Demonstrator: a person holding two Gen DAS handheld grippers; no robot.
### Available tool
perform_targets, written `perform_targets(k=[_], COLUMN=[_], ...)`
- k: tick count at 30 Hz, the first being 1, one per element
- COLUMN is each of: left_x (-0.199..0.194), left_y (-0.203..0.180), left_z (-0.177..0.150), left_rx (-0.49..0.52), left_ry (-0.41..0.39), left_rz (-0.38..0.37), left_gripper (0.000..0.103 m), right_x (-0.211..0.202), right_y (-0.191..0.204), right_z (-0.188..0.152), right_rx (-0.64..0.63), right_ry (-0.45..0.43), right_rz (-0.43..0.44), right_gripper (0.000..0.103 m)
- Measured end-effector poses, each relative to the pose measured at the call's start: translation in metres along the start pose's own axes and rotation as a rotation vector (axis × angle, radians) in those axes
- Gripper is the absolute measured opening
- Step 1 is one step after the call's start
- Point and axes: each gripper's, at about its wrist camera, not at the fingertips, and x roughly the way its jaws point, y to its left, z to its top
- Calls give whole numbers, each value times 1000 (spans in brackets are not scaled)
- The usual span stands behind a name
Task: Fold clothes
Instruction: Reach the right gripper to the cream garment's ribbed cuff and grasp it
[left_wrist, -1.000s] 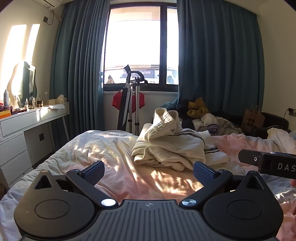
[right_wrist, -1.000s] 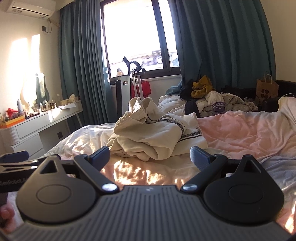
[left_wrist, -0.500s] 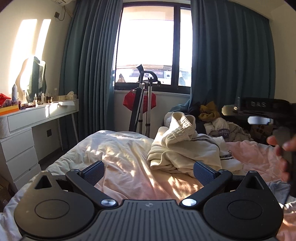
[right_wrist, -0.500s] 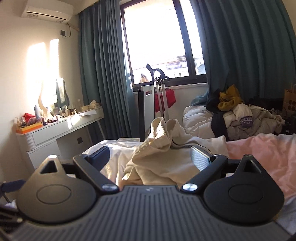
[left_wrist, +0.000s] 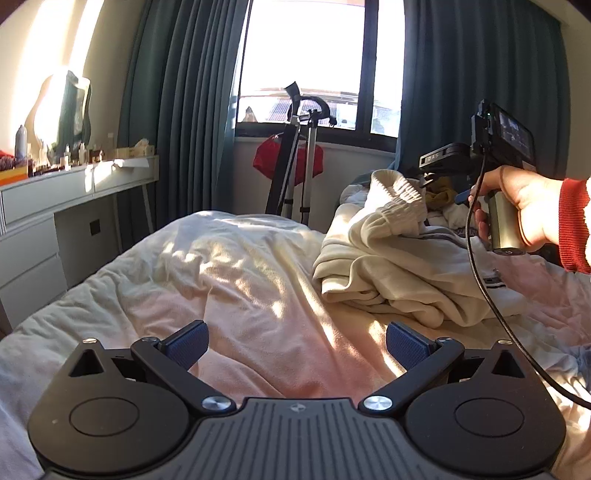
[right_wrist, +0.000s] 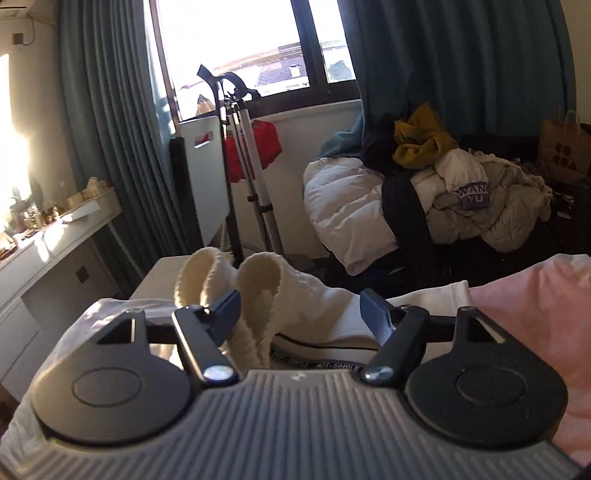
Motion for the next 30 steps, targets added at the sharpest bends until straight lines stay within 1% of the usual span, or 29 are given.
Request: perform_targets(k=[3, 6, 7, 8, 11, 13, 16, 19, 22, 26, 30], left_x=[13, 19, 19, 19, 18, 13, 4, -10, -26, -50, -73], left_y=[7, 10, 11, 12, 11, 11, 11, 13, 12, 11, 11], left_z=[-1, -2, -3, -4, -2, 0, 3, 7, 10, 15, 18], left_rx=[-45, -56, -58, -61, -71, -74, -84, -94, -95, -87, -109], left_ry=[23, 30, 30, 30, 33, 17, -2, -29, -62, -103, -119], left_rz=[-15, -14, -15, -16, -16, -22, -31, -47, -59, -59, -77], left_gripper=[103, 103, 103, 103, 103, 103, 103, 103, 103, 103, 103], right_x=[23, 24, 24, 25, 26, 20, -25, -81, -141, -212, -264], right_y=[-4, -3, -2, -2, -1, -2, -7, -8, -8, -14, -26], right_z=[2, 0, -1, -2, -4, -4, 1, 4, 0, -25, -68], right_rx=[26, 32, 34, 36, 42, 51, 70, 43, 25, 44, 96], right_ry=[19, 39, 45, 52, 72, 76, 34, -6, -47, -84, -68], right_rz=[-18, -29, -33, -36, -47, -46, -10, 24, 34, 36, 69], right_gripper=[70, 51, 35, 16, 14, 14, 14, 14, 14, 14, 14])
